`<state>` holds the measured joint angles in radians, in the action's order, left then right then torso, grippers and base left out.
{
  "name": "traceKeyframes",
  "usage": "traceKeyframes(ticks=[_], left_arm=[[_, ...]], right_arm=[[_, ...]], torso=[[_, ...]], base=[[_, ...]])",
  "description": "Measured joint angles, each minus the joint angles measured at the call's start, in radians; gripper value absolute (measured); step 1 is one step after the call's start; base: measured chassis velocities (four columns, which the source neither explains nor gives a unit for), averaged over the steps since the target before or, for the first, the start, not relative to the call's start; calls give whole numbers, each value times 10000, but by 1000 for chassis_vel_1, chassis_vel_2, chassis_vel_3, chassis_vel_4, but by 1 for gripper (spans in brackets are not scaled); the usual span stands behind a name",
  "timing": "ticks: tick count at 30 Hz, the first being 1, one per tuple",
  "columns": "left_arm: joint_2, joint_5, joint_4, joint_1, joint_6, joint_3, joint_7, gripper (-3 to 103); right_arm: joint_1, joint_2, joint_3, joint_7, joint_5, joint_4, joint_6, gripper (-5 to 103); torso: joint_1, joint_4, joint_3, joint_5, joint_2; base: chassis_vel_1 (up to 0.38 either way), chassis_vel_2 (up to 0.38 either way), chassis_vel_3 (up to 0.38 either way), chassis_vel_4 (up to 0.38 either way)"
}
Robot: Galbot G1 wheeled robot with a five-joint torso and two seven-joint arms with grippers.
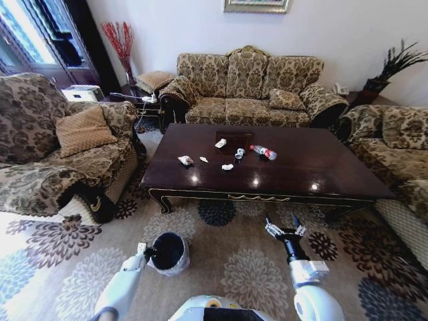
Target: Move to the front of the table and place the trash on the table into the trash bin.
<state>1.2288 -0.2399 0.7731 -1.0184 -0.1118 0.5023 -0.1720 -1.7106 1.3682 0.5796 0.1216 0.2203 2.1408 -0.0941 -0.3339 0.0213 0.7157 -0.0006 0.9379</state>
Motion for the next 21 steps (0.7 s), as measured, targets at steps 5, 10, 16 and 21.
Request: traceKeyframes(ticks=[5, 10, 16, 21], left_arm=[[-272, -831, 1644, -1264, -90, 440, 258, 0], [-797, -1652, 4222, -2986, -190, 1249, 566, 0], [-1256, -2593, 7282, -4791, -243, 2157, 932, 0], [-1224, -3137, 9903, -6456, -247, 3304, 1218, 0]], right_arm=[[106, -14, -27, 396, -87, 48, 263, 100], [476, 58, -85, 322, 42, -132, 197, 100], [752, 145, -92, -186, 509, -420, -190, 100], [881, 138, -113, -540, 743, -601, -573, 100]], torso=[[0, -2, 0, 0, 0], [2, 4, -1, 12, 0], [0, -10, -1, -3, 0], [2, 12, -2, 13, 2]], base=[[0, 0, 0, 0], [0, 0, 0, 0], [0, 0, 0, 0], [0, 0, 0, 0]])
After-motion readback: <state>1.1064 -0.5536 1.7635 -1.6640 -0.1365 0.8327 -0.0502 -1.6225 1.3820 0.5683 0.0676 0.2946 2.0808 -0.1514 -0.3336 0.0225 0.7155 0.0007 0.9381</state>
